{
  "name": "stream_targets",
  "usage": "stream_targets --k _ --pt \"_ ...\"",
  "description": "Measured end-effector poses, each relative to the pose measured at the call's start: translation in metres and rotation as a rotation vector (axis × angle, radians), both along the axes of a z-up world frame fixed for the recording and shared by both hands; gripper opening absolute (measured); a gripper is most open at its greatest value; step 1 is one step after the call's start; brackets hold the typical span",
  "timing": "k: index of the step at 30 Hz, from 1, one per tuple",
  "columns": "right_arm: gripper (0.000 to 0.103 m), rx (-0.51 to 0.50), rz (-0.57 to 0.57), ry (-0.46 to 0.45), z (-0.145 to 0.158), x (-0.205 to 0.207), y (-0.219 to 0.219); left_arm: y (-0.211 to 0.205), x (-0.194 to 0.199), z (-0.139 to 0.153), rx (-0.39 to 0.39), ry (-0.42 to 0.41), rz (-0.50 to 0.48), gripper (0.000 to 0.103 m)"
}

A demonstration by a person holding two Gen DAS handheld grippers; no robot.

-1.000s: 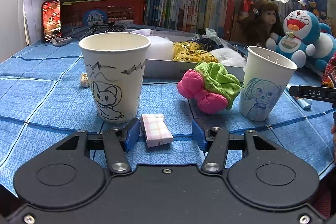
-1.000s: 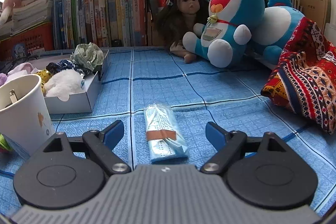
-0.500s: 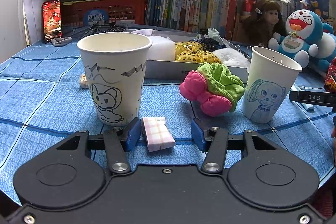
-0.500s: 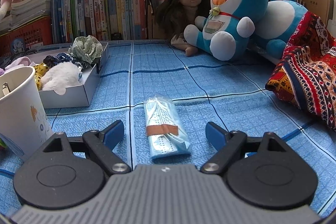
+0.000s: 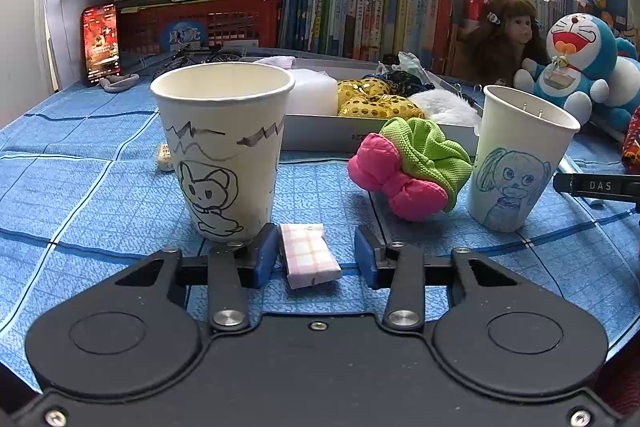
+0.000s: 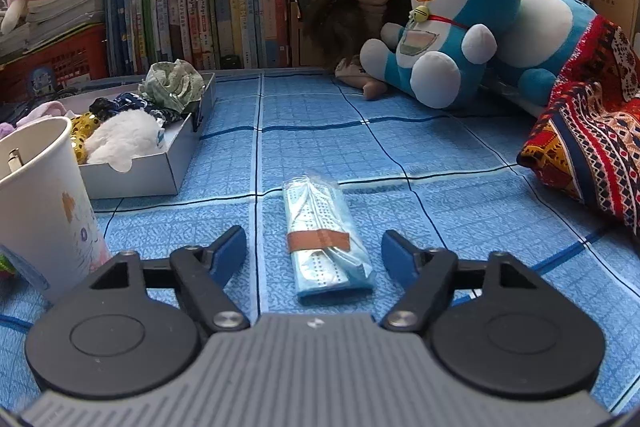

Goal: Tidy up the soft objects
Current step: 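Grasp the pink eraser with the left tool while the right tool grasps the blue mask packet, then carry the eraser and mask packet into the white tray and open both tools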

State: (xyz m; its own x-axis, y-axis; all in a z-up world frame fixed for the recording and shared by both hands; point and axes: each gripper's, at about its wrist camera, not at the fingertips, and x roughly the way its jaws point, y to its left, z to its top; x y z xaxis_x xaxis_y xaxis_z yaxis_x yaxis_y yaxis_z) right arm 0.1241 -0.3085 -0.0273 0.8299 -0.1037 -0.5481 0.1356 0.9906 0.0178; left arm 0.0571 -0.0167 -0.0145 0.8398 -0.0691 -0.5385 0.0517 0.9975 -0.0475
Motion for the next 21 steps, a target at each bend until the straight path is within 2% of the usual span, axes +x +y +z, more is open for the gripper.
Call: stream_targets --k 4,11,21 --pt "0.071 -0.001 0.027 -0.010 0.000 -0.002 0.001 0.000 -0.002 0.000 0.014 -0.004 0.002 0.025" --pt "0.046 0.064 0.026 -0.027 0.003 -0.007 -0.004 -0.001 -0.005 0.006 0.014 -0.009 -0.016 0.024" --pt "0.045 0.074 0.025 -0.074 0.016 -0.017 -0.004 -0.004 -0.011 0.022 0.009 -0.044 -0.031 0.024"
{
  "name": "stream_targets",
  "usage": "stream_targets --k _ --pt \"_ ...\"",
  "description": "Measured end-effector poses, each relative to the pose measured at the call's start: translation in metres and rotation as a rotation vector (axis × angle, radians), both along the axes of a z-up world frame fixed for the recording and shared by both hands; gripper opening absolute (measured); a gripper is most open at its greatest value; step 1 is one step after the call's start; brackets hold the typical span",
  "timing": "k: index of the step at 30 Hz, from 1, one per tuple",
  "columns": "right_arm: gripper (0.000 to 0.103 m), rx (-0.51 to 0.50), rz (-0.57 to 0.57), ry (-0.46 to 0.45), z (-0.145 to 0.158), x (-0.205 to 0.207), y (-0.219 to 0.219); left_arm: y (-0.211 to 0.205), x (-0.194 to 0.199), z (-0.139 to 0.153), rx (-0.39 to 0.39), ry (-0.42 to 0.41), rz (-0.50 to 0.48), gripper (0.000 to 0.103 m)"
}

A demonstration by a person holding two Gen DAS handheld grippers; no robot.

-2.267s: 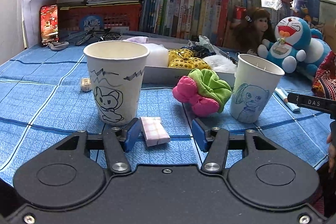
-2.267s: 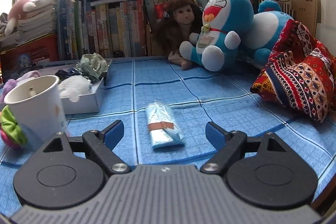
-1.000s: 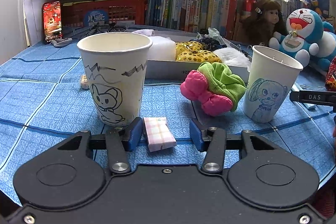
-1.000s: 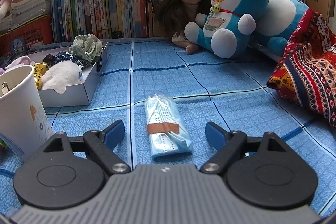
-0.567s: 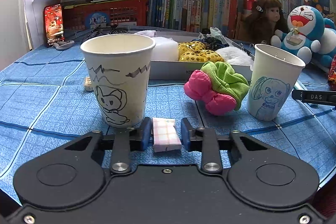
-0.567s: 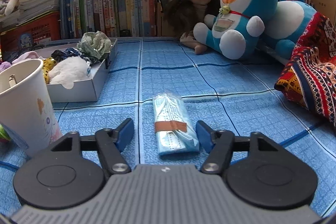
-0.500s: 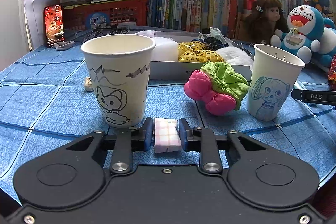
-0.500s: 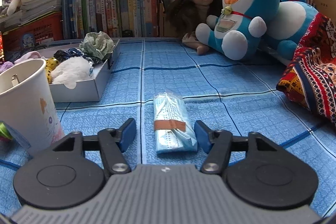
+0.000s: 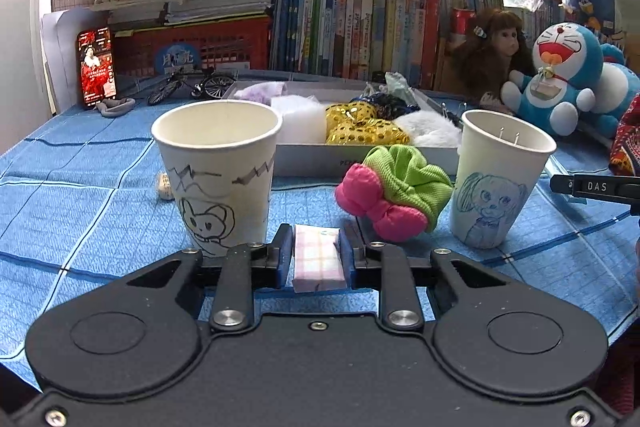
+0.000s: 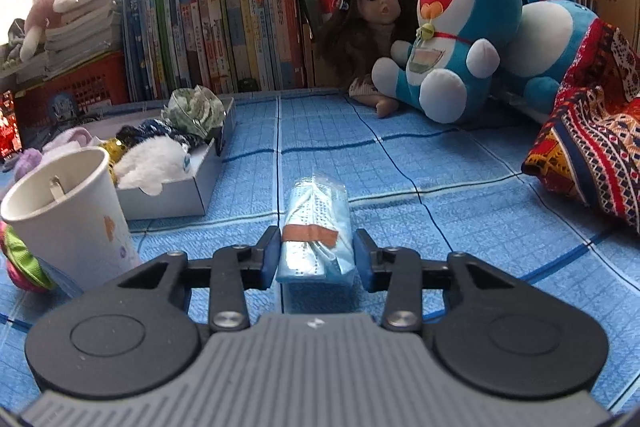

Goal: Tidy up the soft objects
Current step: 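Carry the eraser and mask packet into the white tray and open both tools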

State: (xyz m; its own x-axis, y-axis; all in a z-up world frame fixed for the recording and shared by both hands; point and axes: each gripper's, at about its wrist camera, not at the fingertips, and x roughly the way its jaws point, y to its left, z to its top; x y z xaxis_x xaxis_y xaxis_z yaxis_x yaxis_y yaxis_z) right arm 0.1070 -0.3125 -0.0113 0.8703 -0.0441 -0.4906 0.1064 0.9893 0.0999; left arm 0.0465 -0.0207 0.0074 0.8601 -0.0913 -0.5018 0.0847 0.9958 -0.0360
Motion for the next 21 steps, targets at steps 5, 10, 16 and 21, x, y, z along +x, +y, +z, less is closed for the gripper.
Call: stream_targets --k 5,10,16,21 --pt "0.045 0.014 0.005 -0.033 0.014 -0.006 -0.001 0.000 -0.004 0.014 -0.015 -0.023 -0.024 0.024" --pt "0.045 0.034 0.021 -0.074 0.032 -0.012 0.002 -0.001 -0.005 0.037 -0.027 -0.064 -0.065 0.024" --pt "0.045 0.060 0.057 -0.113 0.053 -0.015 0.008 -0.003 0.006 0.065 -0.032 -0.093 -0.103 0.024" --pt "0.045 0.059 0.093 -0.144 0.073 -0.015 0.017 0.000 0.026 0.096 -0.026 -0.106 -0.137 0.024"
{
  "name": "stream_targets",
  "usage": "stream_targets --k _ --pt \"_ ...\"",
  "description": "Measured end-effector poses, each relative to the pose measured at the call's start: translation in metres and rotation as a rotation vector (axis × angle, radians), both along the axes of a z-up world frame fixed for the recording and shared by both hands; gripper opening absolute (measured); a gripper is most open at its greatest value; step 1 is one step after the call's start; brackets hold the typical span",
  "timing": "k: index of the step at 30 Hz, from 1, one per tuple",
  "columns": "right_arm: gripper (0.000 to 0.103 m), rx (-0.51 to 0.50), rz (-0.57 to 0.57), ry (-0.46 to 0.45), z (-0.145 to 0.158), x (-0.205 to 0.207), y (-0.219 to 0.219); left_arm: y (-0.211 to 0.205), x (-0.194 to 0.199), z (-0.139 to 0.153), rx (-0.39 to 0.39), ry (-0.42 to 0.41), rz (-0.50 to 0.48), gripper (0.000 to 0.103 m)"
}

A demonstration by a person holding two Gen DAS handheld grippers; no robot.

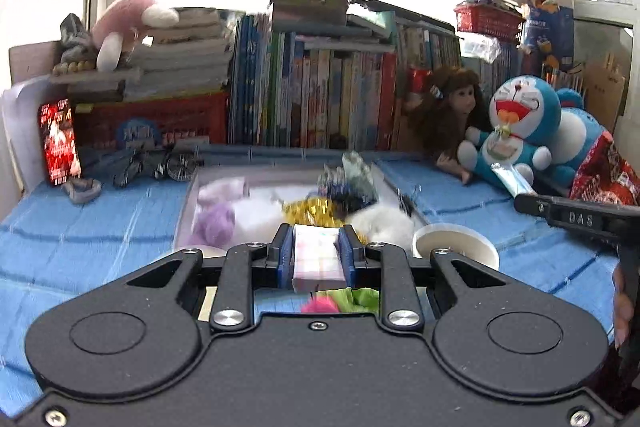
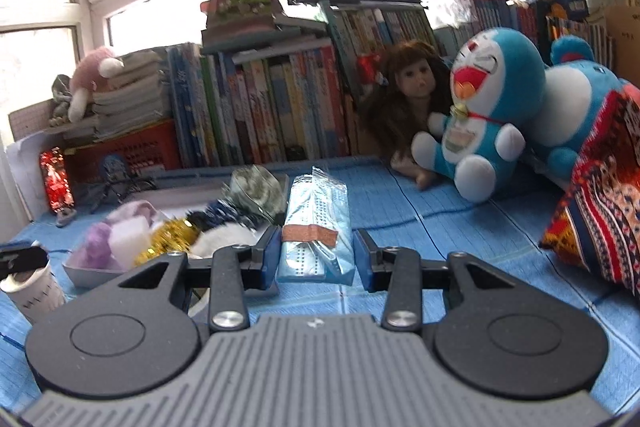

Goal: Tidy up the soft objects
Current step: 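Carry the eraser and mask packet into the white tray and open both tools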

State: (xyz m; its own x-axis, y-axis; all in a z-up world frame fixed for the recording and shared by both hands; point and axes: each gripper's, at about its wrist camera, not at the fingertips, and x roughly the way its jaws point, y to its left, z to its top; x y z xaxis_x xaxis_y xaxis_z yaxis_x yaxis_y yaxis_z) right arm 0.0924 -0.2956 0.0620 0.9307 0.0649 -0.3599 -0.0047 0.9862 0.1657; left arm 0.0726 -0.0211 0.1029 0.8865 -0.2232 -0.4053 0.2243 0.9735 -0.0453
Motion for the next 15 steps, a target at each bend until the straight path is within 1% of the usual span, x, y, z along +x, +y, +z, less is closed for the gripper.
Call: stream_targets --k 3,6,8,11,15 --pt "0.045 0.004 0.023 -0.015 0.010 0.002 0.005 0.004 0.011 0.017 -0.015 -0.007 -0.015 0.024" --pt "0.045 0.000 0.041 -0.017 0.020 0.009 0.010 0.008 0.023 0.031 -0.038 0.005 -0.040 0.024" --pt "0.045 -0.003 0.059 -0.004 0.026 0.016 0.013 0.014 0.034 0.037 -0.071 0.028 -0.076 0.024" --pt "0.045 0.014 0.097 0.034 0.035 0.028 0.015 0.022 0.052 0.045 -0.102 0.082 -0.102 0.024" --pt "0.044 0.031 0.134 0.088 0.046 0.049 0.019 0.033 0.075 0.054 -0.128 0.133 -0.099 0.024"
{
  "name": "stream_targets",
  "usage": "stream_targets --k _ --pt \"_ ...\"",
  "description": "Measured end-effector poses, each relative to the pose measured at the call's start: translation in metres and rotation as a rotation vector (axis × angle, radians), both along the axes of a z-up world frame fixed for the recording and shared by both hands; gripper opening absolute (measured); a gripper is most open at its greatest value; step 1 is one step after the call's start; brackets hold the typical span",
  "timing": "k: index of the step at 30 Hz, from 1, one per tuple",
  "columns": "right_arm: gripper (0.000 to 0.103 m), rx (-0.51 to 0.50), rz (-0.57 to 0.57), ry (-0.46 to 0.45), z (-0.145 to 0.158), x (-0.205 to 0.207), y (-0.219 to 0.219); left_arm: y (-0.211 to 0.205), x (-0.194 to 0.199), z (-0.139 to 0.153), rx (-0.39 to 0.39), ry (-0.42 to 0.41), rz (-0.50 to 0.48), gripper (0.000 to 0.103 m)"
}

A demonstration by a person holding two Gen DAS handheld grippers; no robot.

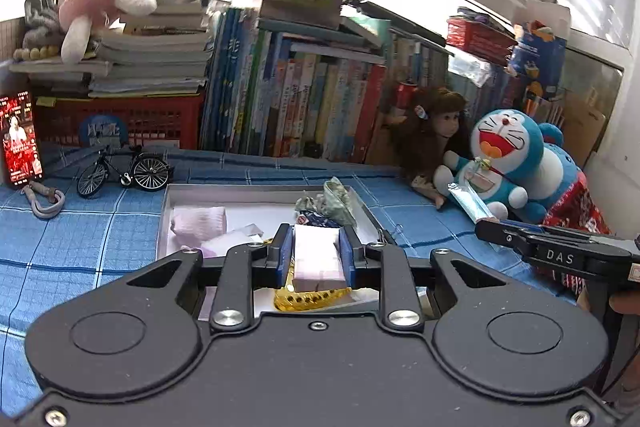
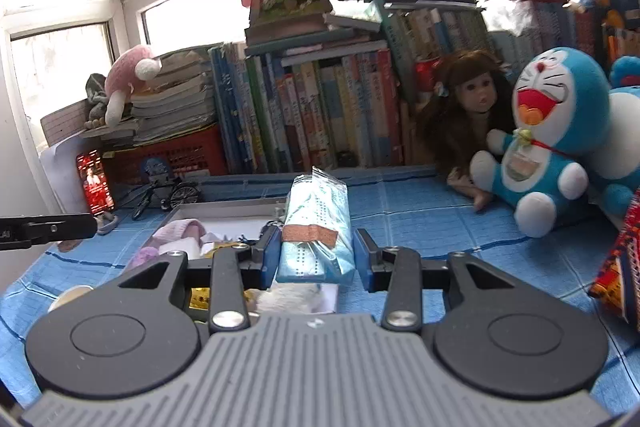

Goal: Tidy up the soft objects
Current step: 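Carry the eraser and mask packet into the white tray and open both tools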

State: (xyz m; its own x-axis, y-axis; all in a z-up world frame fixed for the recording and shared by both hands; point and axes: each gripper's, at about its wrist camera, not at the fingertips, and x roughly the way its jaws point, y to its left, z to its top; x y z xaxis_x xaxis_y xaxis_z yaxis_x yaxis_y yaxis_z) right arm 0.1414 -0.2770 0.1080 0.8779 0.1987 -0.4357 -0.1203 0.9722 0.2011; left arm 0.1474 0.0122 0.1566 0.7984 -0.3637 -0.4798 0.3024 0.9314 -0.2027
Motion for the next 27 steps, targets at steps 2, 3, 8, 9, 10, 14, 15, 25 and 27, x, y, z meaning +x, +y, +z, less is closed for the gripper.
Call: stream_targets --k 2,3,8,9,10,14,15,25,27 --pt "0.044 -0.014 0.013 0.022 0.004 0.009 0.004 0.006 0.015 0.004 -0.015 0.028 0.007 0.024" --pt "0.044 -0.024 0.023 0.037 0.006 0.015 0.007 0.008 0.022 0.005 -0.026 0.042 0.009 0.024" --pt "0.044 -0.155 0.039 0.110 0.012 0.047 0.027 0.015 0.060 0.004 -0.052 0.121 0.024 0.024" --pt "0.044 -0.181 0.045 0.130 0.012 0.054 0.031 0.014 0.067 0.002 -0.050 0.131 0.029 0.024" --pt "0.044 -0.205 0.054 0.153 0.011 0.060 0.036 0.013 0.075 0.000 -0.045 0.142 0.035 0.024" --pt "0.044 -0.312 0.081 0.240 0.005 0.086 0.057 0.005 0.104 -0.010 -0.041 0.209 0.040 0.024" --pt "0.044 -0.328 0.088 0.262 0.003 0.092 0.062 0.003 0.112 -0.014 -0.042 0.227 0.044 0.024" --pt "0.044 -0.472 0.100 0.427 -0.024 0.143 0.090 -0.020 0.185 -0.050 0.005 0.343 0.069 0.024" --pt "0.044 -0.514 0.123 0.453 -0.028 0.150 0.095 -0.026 0.198 -0.059 0.022 0.360 0.077 0.024"
